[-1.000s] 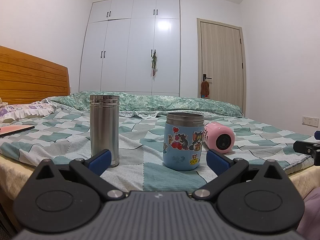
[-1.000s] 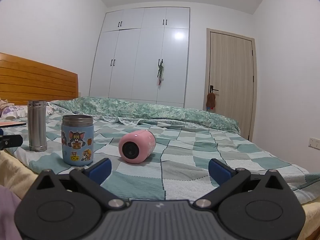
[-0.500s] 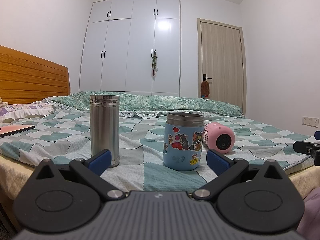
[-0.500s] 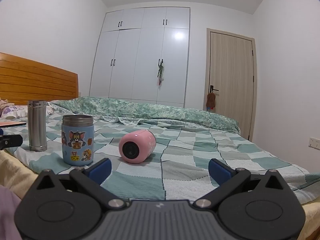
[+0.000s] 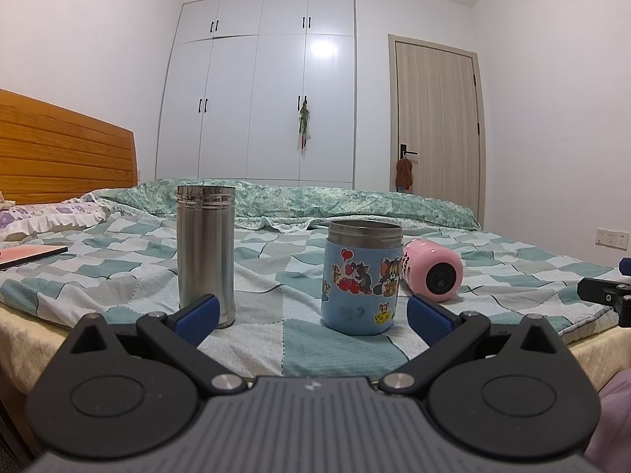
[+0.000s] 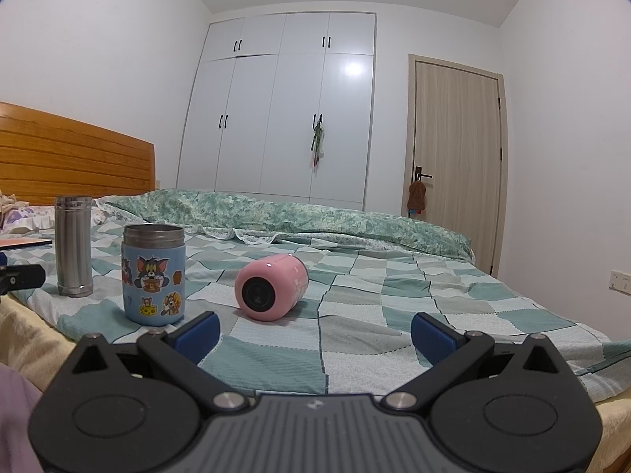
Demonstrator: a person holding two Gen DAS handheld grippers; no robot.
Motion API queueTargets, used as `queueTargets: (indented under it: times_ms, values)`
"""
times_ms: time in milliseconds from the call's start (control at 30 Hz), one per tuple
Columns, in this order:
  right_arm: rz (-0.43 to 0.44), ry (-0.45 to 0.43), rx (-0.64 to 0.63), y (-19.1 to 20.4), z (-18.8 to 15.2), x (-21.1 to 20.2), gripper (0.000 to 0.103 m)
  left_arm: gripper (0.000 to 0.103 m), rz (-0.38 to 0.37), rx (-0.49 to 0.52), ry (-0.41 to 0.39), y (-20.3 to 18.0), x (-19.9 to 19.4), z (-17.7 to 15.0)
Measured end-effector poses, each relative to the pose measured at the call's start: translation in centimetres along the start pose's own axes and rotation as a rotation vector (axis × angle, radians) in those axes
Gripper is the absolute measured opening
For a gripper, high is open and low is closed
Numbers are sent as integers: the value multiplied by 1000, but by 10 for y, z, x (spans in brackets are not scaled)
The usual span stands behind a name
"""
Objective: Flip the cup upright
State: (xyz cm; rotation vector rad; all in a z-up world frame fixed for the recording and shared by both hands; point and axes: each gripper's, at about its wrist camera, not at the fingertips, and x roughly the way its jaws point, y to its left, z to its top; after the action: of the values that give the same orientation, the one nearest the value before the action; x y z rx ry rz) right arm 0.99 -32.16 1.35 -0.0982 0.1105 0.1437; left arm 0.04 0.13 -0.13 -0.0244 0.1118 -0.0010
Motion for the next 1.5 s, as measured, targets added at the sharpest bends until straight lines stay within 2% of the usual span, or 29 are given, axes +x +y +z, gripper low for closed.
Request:
queueTargets:
  times_ms: [1300,1500]
  values:
    - [1,10,2,0,2,0,103,103,3,17,14,-4,1,1]
    - [25,33,43,-14,8,3,103,103,-84,51,51,-14,5,9]
